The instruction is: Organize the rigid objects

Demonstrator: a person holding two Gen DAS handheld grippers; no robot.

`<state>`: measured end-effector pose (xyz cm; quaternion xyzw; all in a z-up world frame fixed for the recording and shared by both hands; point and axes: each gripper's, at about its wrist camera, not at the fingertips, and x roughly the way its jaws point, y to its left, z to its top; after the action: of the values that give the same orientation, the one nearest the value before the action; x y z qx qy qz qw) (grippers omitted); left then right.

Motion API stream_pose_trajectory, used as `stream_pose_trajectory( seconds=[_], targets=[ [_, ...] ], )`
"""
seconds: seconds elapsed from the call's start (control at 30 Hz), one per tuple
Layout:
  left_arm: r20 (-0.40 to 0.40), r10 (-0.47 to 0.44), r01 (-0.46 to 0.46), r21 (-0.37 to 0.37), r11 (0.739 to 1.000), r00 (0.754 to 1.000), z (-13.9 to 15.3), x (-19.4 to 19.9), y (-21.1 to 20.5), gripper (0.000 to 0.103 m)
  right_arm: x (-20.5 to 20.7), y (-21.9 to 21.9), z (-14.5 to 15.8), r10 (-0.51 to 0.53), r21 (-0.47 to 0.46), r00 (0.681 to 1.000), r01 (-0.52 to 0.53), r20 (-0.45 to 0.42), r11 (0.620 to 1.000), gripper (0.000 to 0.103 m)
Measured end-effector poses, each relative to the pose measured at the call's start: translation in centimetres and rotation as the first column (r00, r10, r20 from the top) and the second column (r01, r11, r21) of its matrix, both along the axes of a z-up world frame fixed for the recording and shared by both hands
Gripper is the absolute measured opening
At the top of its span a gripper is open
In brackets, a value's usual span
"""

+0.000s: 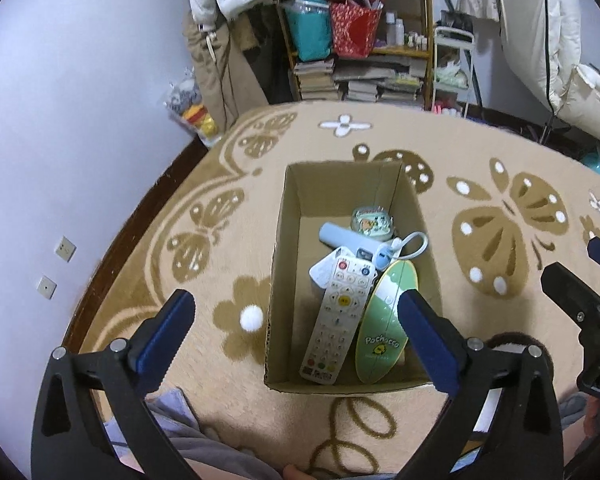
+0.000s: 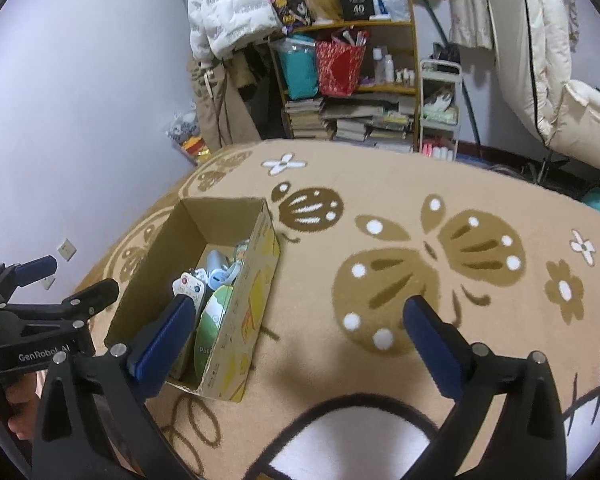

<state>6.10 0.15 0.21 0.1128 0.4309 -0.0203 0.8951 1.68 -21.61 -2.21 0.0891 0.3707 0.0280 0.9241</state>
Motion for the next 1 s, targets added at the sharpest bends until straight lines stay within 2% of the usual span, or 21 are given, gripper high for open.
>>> stream_pose_trajectory(
  seconds=[0.13,0.33,0.43,0.57,0.83,1.0],
  targets=[
    [0.047,-0.014,0.014,-0.013,1.0,0.999,1.3,-1.1,-0.1,0.101,-1.3,-0.4,1.0,-0.017,-0.001,0.999,0.017,0.044,1.0,0.103],
    [0.182,0.012,-0.014,0.007,1.0,0.983,3.0,-3.6,-0.1,0.101,-3.2,-0.8,2.0,-0.027,-0.003,0.994,0.028,0.11,1.0,0.103],
    [0.203,0.002,-0.009,0.033,0.999,0.979,3.2,-4.5,-0.3,0.101,-4.1,-1.1,2.1,-0.032,0.02,0.989,0.029,0.142,0.999,0.103],
    [0.223,-0.019,0.013,0.029,1.0,0.975,3.5,-5.8,-0.2,0.101,-5.2,-1.3,2.3,-0.044,0.047,0.983,0.036,0.176,0.998,0.103],
    [0.317,-0.08,0.073,0.033,0.997,0.945,3.4,-8.2,-0.7,0.101,-6.9,-1.5,1.8,-0.06,0.041,0.975,0.052,0.214,0.998,0.103],
    [0.333,-0.088,0.089,0.011,0.996,0.939,3.2,-8.6,-0.8,0.101,-7.1,-1.4,0.9,-0.054,0.007,0.976,0.054,0.211,0.999,0.103]
  ],
)
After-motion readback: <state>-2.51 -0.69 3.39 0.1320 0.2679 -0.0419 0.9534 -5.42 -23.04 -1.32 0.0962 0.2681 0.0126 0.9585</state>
